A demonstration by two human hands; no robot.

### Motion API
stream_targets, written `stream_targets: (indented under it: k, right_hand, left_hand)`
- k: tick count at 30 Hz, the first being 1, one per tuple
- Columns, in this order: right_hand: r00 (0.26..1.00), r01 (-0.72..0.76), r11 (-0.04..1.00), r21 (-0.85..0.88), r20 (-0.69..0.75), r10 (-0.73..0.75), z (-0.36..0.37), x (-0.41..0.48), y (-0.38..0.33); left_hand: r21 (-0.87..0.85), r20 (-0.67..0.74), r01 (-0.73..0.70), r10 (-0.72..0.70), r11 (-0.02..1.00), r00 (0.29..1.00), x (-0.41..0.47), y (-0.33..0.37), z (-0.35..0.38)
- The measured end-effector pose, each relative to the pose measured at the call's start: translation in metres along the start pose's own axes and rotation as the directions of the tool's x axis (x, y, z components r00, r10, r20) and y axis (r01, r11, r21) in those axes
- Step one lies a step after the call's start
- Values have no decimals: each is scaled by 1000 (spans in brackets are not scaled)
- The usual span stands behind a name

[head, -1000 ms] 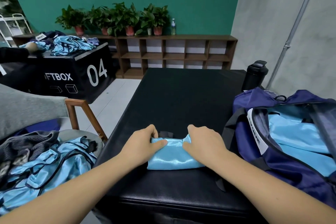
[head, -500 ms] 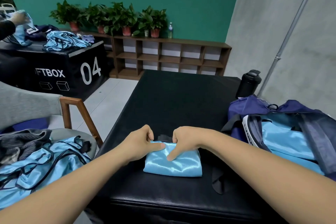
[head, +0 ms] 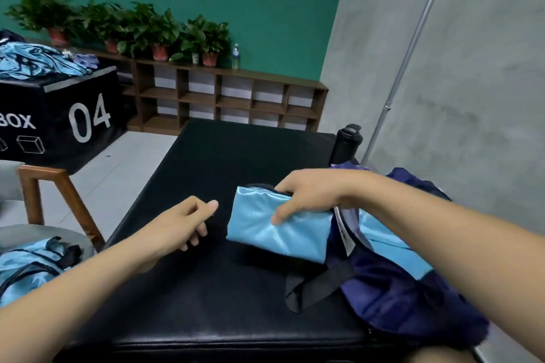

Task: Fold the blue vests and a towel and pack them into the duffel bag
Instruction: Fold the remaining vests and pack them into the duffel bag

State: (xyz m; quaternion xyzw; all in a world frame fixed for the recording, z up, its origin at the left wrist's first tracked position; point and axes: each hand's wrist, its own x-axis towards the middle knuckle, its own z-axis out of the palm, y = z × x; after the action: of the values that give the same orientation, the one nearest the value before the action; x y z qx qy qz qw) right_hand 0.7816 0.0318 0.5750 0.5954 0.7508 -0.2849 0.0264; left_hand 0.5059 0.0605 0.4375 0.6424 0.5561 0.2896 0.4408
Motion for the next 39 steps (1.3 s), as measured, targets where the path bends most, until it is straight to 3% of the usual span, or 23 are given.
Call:
stream_targets:
  k: [8,12,15,18,22,24,27,29,31,34,36,39]
  right_hand:
    - [953,-180,963,-200,-277,121,-84,-85,100]
    - [944,-290,936,-198,-219,247,-86,-94,158]
    - [944,-318,931,-181,-146,295,-77,-86,192]
    - [949,-316,938,-145,-61,310,-65,-75,214]
    - [936,-310,950,44,192,296,-54,-67,226]
    - [915,-311,949,60,290,282,-47,-62,229]
    - [902,-316,948,44,323,285,-32,-53,237]
    - [932,-260,963,-63,244,268,-23,-50,240]
    - [972,-193,952,-239,83,218,-18,-50,243]
    - [975,-134,960,-247,-205,83,-17,-69,245]
    - [900,-149,953,-265,-436,19,-19,-90,252]
    - [721,-478,834,-276,-665,193,-16,-124,269]
  left_hand:
    - [20,136,-196,191,980,972,-1,62,79]
    - [43,169,-286,275,957,946,5,85,117]
    - [124,188,-434,408,893,893,10,104,147]
    - [215,270,-645,590,733,761,14,120,175]
    - [446,444,-821,709,355,548,19,129,204]
    - [487,528,-838,680,247,508,23,130,213]
    - [553,600,-825,632,117,491,29,129,222]
    - [592,595,-799,612,104,521,29,133,226]
    - [585,572,-793,608,169,551,27,141,233]
    - [486,565,-826,618,285,546,27,153,248]
    - [444,569,-841,628,309,531,28,159,261]
    - [432,582,-840,610,328,538,33,161,280]
